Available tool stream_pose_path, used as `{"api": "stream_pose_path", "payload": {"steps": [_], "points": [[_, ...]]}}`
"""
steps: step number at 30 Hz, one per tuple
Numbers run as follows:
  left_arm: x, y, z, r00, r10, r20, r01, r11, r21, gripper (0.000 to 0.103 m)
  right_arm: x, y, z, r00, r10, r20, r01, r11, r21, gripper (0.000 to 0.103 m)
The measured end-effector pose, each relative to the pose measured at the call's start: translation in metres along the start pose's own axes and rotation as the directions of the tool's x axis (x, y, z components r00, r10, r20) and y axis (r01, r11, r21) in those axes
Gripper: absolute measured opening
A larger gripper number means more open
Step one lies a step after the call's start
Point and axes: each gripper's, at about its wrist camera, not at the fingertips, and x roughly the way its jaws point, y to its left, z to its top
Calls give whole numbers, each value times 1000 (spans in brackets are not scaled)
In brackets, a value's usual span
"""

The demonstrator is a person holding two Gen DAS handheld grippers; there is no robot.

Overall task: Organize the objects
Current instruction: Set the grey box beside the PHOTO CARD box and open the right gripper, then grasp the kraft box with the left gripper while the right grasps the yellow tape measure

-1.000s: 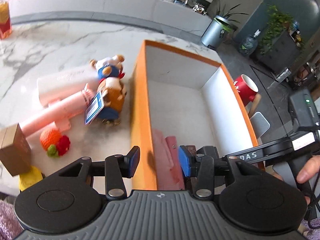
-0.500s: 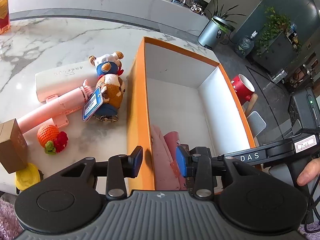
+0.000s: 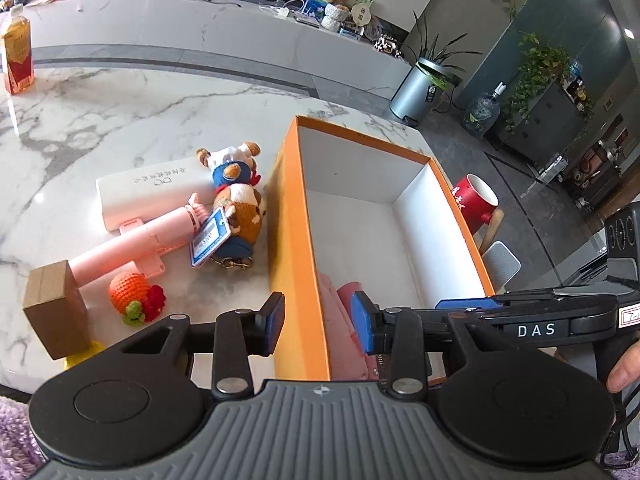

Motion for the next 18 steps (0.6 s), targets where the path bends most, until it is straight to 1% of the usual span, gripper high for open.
{"api": "stream_pose_path", "payload": {"steps": [3, 6, 9, 11, 14, 15, 18], "points": [[-18, 10, -3, 999, 32, 25, -33, 999, 13, 43, -8, 21, 2, 996, 43, 76, -37, 997, -71, 57], [-35, 22, -6, 996, 73, 48, -74, 997, 25, 45, -16, 41, 4, 983, 117, 141, -98, 986, -136, 58], [-50, 39, -8, 990, 129, 64, -130, 991, 19, 47, -13, 64, 7, 977, 132, 167, -98, 976, -196, 58], [-56, 53, -9, 984, 163, 67, -164, 986, 7, 49, -6, 80, 10, 974, 155, 167, -117, 969, -220, 58], [-59, 72, -13, 979, 197, 52, -197, 980, -5, 53, 9, 103, 11, 972, 192, 136, -155, 957, -245, 58], [-59, 77, -15, 978, 204, 47, -204, 979, -6, 55, 14, 110, 11, 972, 198, 126, -162, 954, -252, 58], [-56, 94, -22, 970, 242, 38, -242, 970, -2, 58, 37, 133, 7, 977, 200, 77, -171, 944, -282, 57]]}}
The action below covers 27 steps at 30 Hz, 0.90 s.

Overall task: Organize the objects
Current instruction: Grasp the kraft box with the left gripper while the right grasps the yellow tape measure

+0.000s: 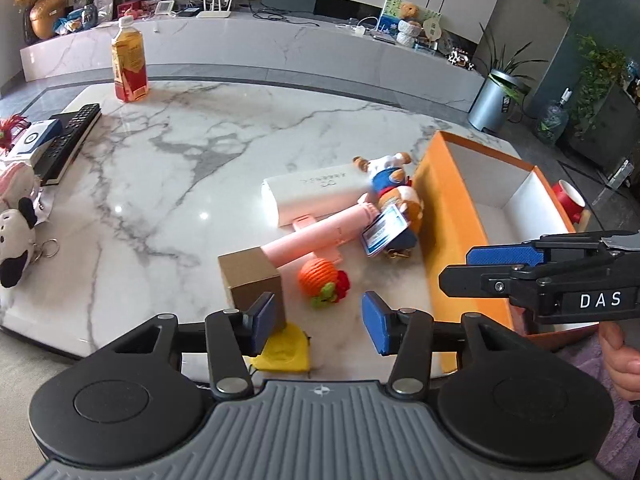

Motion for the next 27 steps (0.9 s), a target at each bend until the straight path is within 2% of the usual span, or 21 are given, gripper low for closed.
{"api": "stream_pose_path", "payload": {"steps": [3, 7, 11, 13, 20, 26, 27], "points": [[4, 12, -8, 1000, -2, -9, 2, 1000, 0, 63, 29, 16, -5, 999, 13, -37, -14, 999, -29, 55], [13, 28, -12, 998, 59, -33, -60, 998, -24, 62, 69, 28, -12, 995, 22, -101, -29, 997, -67, 51], [21, 46, -7, 1000, 5, -20, -7, 994, -109, 71, 97, 33, -17, 988, -29, -152, 9, 991, -130, 51], [29, 47, -2, 1000, 24, -19, -27, 992, -126, 72, 107, 35, -16, 984, -71, -162, 45, 986, -160, 51], [68, 46, 11, 997, 21, -79, -35, 983, -177, 72, 125, 39, -7, 982, -74, -175, 38, 979, -200, 51], [82, 52, 17, 992, 50, -112, -72, 977, -202, 61, 138, 46, -10, 975, -45, -215, -13, 965, -260, 52], [82, 54, 17, 993, 38, -113, -60, 977, -205, 59, 140, 48, -11, 974, -40, -224, -22, 963, -269, 53]]}}
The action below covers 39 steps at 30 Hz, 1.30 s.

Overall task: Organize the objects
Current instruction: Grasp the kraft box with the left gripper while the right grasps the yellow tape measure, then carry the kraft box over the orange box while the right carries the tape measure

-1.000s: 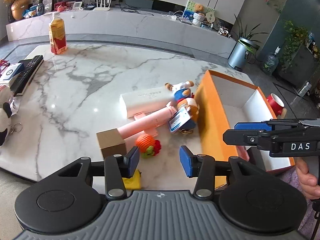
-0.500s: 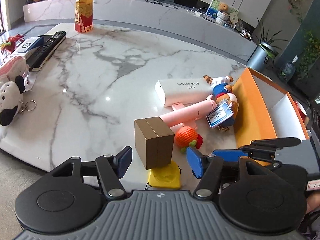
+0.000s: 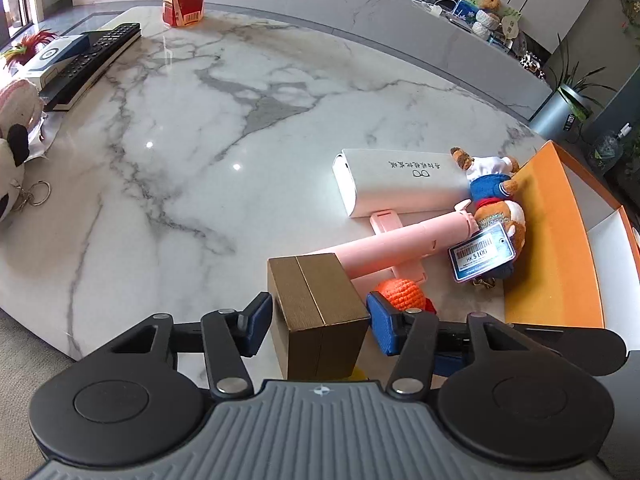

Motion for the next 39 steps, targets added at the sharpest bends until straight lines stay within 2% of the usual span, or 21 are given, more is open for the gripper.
{"api": "stream_pose_path", "payload": {"steps": [3, 6, 15, 22, 25, 26, 31, 35, 39], "points": [[-2, 5, 0, 1000, -16, -3, 16, 1000, -4, 58, 9, 5, 1, 1000, 16, -23, -17, 999, -43, 59], [-6, 13, -2, 1000, -4, -3, 4, 1000, 4, 57, 18, 11, 2, 999, 25, -43, -28, 996, -86, 61], [-22, 36, -10, 1000, 24, 8, -24, 1000, 11, 57, 44, 24, 3, 995, 18, -98, -34, 985, -172, 61], [-22, 38, -16, 1000, 2, 12, -2, 1000, 15, 57, 45, 30, -1, 997, -24, -76, 8, 978, -209, 62], [-22, 33, -17, 1000, 16, 14, -17, 999, 29, 57, 42, 26, -4, 997, -37, -62, 25, 982, -188, 62], [-22, 32, -17, 1000, 13, 14, -13, 1000, 27, 57, 41, 25, -6, 997, -43, -56, 33, 983, -181, 59], [-29, 23, -21, 999, -5, 33, 4, 1000, 27, 57, 34, 20, -10, 997, -60, -47, 54, 991, -125, 58], [-44, 14, -21, 998, -1, 69, -1, 1000, 28, 57, 6, 15, -12, 998, -69, 12, 70, 994, -84, 58], [-67, 2, -18, 993, -21, 119, 16, 999, 43, 56, -39, 9, -14, 992, -78, 94, 82, 996, -37, 58]]}}
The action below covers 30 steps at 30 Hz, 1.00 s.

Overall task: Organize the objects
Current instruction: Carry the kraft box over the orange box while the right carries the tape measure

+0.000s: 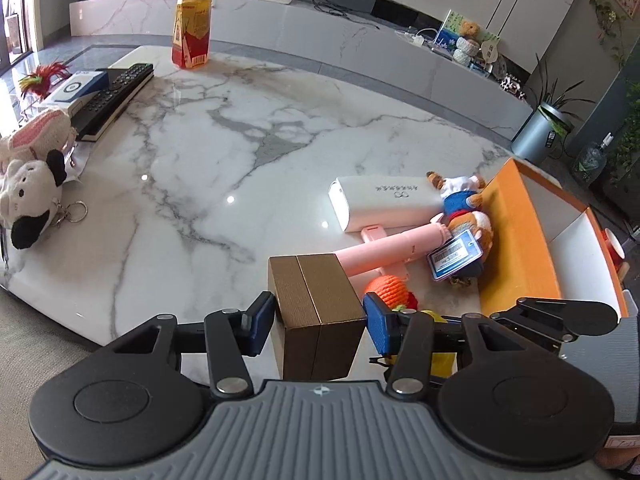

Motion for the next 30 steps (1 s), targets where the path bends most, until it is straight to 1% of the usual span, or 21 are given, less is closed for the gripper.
{"api": "stream_pose_path", "payload": {"steps": [4, 8, 10, 13, 16, 19, 20, 23, 26, 30], "points": [[-22, -21, 6, 998, -41, 51, 39, 999, 28, 56, -50, -9, -1, 996, -36, 84, 34, 999, 22, 58], [-37, -52, 10, 991, -107, 84, 101, 992, 70, 56, -89, -28, -8, 987, -90, 134, 81, 994, 66, 58], [-41, -70, 11, 984, -156, 87, 147, 985, 94, 56, -110, -41, -16, 982, -114, 148, 100, 990, 99, 58], [-43, -98, 13, 967, -241, 78, 230, 965, 129, 56, -135, -59, -32, 975, -163, 154, 142, 981, 133, 58], [-37, -129, 13, 944, -326, 51, 314, 935, 163, 56, -155, -81, -47, 969, -201, 141, 178, 970, 165, 58], [-26, -163, 9, 923, -383, 12, 374, 906, 198, 56, -173, -104, -65, 963, -244, 116, 219, 956, 193, 58], [-20, -173, 8, 918, -395, -4, 388, 898, 206, 56, -181, -112, -73, 959, -262, 105, 238, 950, 201, 58], [-1, -203, 2, 896, -439, -67, 442, 870, 217, 56, -198, -134, -89, 951, -301, 74, 279, 936, 214, 58], [20, -230, -4, 879, -462, -122, 478, 852, 216, 56, -210, -154, -100, 944, -327, 51, 307, 924, 229, 58], [44, -255, -12, 852, -491, -180, 519, 836, 180, 56, -219, -173, -113, 950, -311, 42, 290, 921, 261, 58]]}}
